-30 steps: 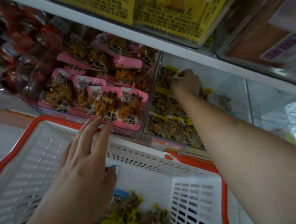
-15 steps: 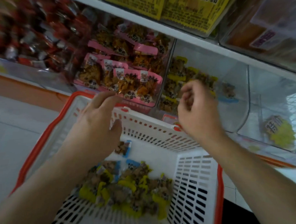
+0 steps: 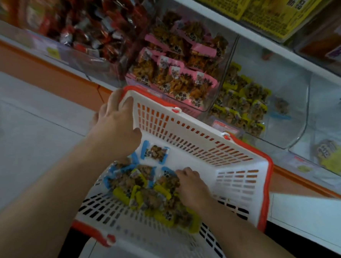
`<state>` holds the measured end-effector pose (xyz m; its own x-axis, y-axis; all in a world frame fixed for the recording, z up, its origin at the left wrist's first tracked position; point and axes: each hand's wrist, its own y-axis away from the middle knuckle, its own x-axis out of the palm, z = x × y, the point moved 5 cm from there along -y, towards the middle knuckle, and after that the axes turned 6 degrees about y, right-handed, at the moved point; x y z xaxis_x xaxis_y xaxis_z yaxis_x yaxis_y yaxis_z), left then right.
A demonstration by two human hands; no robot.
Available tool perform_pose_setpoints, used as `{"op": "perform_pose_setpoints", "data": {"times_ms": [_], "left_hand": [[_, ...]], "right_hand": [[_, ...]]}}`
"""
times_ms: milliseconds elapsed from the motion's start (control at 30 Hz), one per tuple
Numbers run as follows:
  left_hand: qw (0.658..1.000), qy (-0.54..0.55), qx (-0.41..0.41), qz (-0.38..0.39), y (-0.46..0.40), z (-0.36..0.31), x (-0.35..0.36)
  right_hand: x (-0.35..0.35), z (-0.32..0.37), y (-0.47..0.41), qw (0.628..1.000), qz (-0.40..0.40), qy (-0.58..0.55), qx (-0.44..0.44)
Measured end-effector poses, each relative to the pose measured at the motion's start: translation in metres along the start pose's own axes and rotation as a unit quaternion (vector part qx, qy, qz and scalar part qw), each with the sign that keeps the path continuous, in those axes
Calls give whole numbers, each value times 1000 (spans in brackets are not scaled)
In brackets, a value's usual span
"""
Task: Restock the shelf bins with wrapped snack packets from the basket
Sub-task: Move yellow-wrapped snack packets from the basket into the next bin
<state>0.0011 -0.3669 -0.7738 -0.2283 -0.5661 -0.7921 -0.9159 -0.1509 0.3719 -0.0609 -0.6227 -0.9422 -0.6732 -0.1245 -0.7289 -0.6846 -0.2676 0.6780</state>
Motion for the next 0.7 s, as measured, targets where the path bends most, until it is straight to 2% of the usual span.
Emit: {"op": "perform_pose_setpoints", "data": {"times_ms": [133, 200, 333, 400, 467, 567, 633, 700], "left_hand": [[1000, 8, -9, 2, 1, -3, -3], [999, 14, 1, -36, 1, -7, -9], [984, 45, 124, -118, 7, -33, -19], [982, 106, 136, -74, 11, -47, -17], [979, 152, 138, 18, 11, -56, -2], [965, 179, 145, 123, 12, -63, 19], [954, 225, 132, 144, 12, -65, 24], [950, 248, 132, 133, 12, -69, 24]], "right_hand": [[-1, -9, 3, 995, -37, -53, 72], [-18, -12, 4, 988, -55, -124, 77], [-79, -6, 9, 967, -87, -229, 65], [-111, -1, 19, 969, -61, -237, 36], [-143, 0, 38, 960, -43, -275, -2], [-183, -5, 68, 921, -56, -383, -49], [-196, -12, 81, 905, -81, -413, -58], [-202, -21, 86, 897, -103, -425, -59]]}}
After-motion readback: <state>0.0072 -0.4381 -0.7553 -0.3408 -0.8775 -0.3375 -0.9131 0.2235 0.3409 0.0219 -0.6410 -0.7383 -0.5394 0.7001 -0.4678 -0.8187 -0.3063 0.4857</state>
